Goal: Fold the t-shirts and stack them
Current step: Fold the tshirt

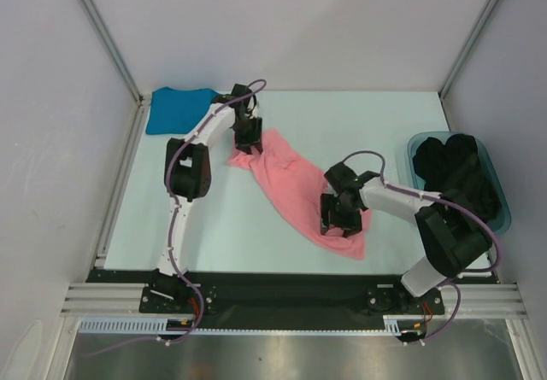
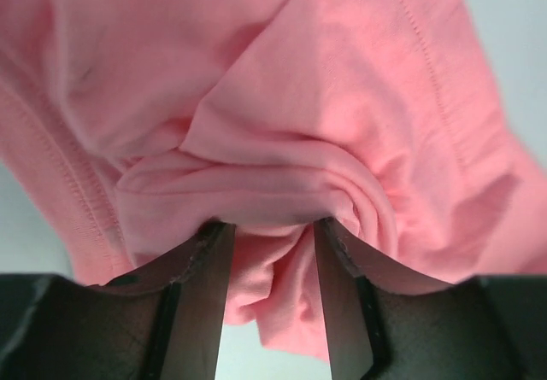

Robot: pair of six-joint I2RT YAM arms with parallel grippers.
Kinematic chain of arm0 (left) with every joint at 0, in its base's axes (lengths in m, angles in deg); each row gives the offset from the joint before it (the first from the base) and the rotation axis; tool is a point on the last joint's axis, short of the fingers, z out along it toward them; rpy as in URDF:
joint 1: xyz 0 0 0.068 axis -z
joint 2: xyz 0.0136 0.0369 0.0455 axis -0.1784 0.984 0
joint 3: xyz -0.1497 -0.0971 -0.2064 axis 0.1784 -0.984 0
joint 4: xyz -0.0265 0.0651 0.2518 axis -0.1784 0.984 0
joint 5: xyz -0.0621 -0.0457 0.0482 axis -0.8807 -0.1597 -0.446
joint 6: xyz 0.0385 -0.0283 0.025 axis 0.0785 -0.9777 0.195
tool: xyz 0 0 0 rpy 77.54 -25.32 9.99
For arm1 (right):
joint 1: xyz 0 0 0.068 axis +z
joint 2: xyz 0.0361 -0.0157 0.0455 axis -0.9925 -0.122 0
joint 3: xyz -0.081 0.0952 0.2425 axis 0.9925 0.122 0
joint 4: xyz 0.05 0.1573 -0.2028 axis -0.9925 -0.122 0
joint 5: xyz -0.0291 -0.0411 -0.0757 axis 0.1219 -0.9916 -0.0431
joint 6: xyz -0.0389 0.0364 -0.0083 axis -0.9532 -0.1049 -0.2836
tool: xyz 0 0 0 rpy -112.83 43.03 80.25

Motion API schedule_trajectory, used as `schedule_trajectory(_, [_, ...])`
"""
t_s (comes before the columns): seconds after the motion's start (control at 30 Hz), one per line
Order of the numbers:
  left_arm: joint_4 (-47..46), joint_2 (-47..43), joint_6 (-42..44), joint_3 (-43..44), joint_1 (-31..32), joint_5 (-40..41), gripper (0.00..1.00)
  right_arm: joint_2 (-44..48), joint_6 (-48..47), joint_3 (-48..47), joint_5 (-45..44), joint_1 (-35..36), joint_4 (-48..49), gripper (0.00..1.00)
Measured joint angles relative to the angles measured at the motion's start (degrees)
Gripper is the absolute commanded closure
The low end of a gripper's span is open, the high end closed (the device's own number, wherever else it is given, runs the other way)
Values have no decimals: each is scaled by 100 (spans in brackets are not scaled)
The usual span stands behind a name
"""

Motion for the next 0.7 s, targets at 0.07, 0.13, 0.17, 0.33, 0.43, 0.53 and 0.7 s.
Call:
schedule_trajectory(0.07, [-466, 212, -13, 271, 37, -509, 50, -127, 136, -109, 243, 378, -11, 29])
schedule_trajectory(0.13, [-957, 437, -76, 505, 66, -1091, 49, -328, 330, -264, 603, 782, 85, 29])
schedule_trajectory(0.17, [-1143, 535, -118, 597, 74, -1333, 49, -435, 452, -343, 833, 966, 170, 29])
schedule_trajectory(0.33, [-2028, 894, -341, 901, 105, -2225, 41, -973, 1023, -719, 1862, 1596, 898, 29])
schedule_trajectory(0.43, [-2140, 914, -341, 999, 127, -2208, 38, -1047, 1095, -1080, 2028, 1722, 977, 29])
schedule_trajectory(0.53, [-2090, 804, -267, 1025, 122, -1998, 33, -984, 916, -1646, 1794, 1650, 614, 28])
schedule_trajectory(0.7, [-1895, -308, -153, 264, 111, -1495, 30, -365, 315, -2013, 1172, 1296, -210, 27])
